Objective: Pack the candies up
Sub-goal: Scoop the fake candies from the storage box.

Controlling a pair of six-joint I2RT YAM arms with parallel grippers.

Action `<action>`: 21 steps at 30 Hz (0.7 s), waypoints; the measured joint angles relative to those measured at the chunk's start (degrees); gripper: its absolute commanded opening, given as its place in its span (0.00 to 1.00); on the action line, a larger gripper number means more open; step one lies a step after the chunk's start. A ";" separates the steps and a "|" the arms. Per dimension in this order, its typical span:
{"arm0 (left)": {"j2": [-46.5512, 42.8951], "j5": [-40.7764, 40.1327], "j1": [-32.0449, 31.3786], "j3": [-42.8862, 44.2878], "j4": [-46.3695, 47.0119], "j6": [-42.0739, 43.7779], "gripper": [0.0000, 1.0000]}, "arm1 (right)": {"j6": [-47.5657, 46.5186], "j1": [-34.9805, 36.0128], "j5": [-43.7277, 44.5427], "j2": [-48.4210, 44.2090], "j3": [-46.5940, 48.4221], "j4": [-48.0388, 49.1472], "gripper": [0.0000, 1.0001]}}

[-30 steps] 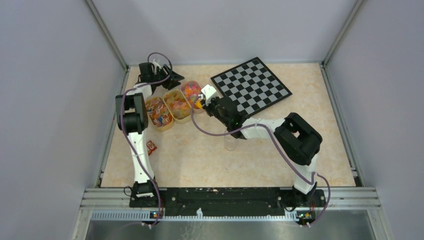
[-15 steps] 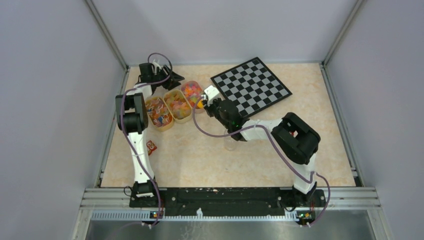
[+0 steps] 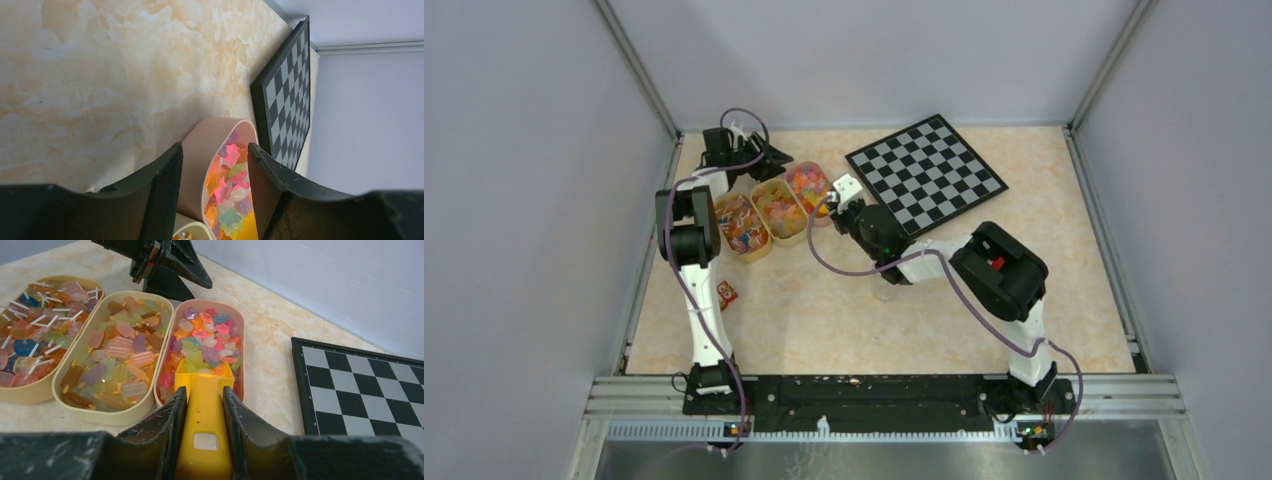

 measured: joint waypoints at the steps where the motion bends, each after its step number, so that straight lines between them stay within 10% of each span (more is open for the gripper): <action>1: 0.00 0.00 0.00 0.00 0.00 0.02 0.56 | 0.02 0.00 0.13 0.39 0.00 0.83 0.00; 21: 0.00 0.00 -0.07 -0.28 0.20 0.04 0.56 | 0.90 -0.07 1.16 2.29 -6.82 16.06 0.00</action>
